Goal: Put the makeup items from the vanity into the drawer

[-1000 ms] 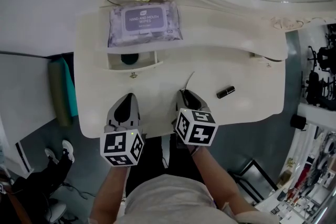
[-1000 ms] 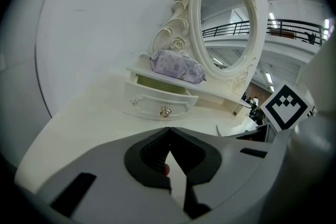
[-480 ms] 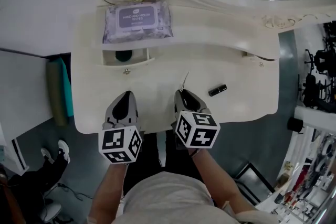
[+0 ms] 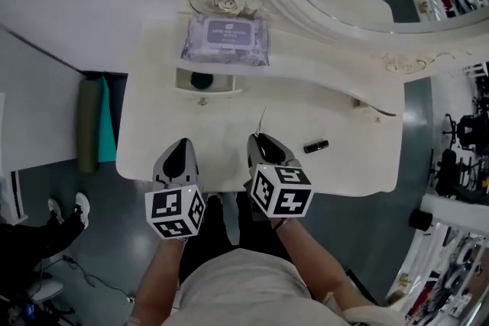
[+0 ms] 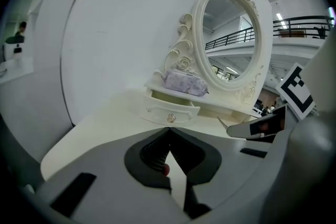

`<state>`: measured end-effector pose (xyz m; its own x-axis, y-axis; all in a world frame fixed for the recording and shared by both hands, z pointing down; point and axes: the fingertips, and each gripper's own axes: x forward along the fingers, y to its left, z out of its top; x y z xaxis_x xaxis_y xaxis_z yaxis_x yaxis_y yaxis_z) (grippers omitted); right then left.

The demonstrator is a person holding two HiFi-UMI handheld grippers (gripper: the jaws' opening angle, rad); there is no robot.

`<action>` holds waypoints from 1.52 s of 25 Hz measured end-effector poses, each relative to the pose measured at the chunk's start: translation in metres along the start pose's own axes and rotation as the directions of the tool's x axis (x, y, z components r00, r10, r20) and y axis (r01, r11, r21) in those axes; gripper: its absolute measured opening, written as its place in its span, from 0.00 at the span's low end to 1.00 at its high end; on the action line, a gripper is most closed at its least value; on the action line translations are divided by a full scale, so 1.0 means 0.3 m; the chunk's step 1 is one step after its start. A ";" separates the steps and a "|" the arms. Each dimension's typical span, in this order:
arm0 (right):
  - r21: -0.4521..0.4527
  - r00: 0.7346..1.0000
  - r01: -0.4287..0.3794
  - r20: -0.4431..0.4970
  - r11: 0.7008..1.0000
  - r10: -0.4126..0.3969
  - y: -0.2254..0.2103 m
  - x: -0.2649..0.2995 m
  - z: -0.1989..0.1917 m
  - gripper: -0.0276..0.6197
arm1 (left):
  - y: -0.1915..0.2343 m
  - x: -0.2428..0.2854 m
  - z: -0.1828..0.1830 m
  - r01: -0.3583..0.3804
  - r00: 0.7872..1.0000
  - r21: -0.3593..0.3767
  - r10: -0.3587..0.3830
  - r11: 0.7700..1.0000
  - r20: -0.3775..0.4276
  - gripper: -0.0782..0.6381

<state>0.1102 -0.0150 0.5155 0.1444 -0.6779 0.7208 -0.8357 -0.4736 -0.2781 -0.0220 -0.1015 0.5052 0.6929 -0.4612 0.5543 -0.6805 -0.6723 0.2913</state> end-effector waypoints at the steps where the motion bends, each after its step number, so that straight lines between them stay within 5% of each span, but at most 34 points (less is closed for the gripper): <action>1: -0.014 1.000 -0.015 0.003 1.000 0.015 0.020 -0.002 0.009 0.16 | 0.015 -0.014 0.005 -0.017 1.000 -0.006 0.017 1.000 0.011 0.11; 15: -0.167 0.981 -0.194 -0.011 0.967 0.195 0.252 0.004 0.112 0.16 | 0.148 -0.176 0.098 -0.172 0.972 -0.124 0.189 0.977 0.140 0.11; 25: -0.103 0.967 -0.252 -0.065 0.962 0.247 0.292 0.065 0.146 0.16 | 0.175 -0.169 0.142 -0.194 0.962 -0.154 0.219 0.969 0.166 0.11; 38: -0.001 0.970 -0.222 -0.106 0.975 0.221 0.277 0.208 0.193 0.16 | 0.224 -0.037 0.224 -0.162 0.972 -0.147 0.184 0.976 0.149 0.11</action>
<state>0.0805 -0.1293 0.5006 -0.1006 -0.7024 0.7046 -0.8476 -0.3103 -0.4304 -0.0594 -0.1806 0.4663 0.5836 -0.6577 0.4763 -0.8114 -0.4960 0.3093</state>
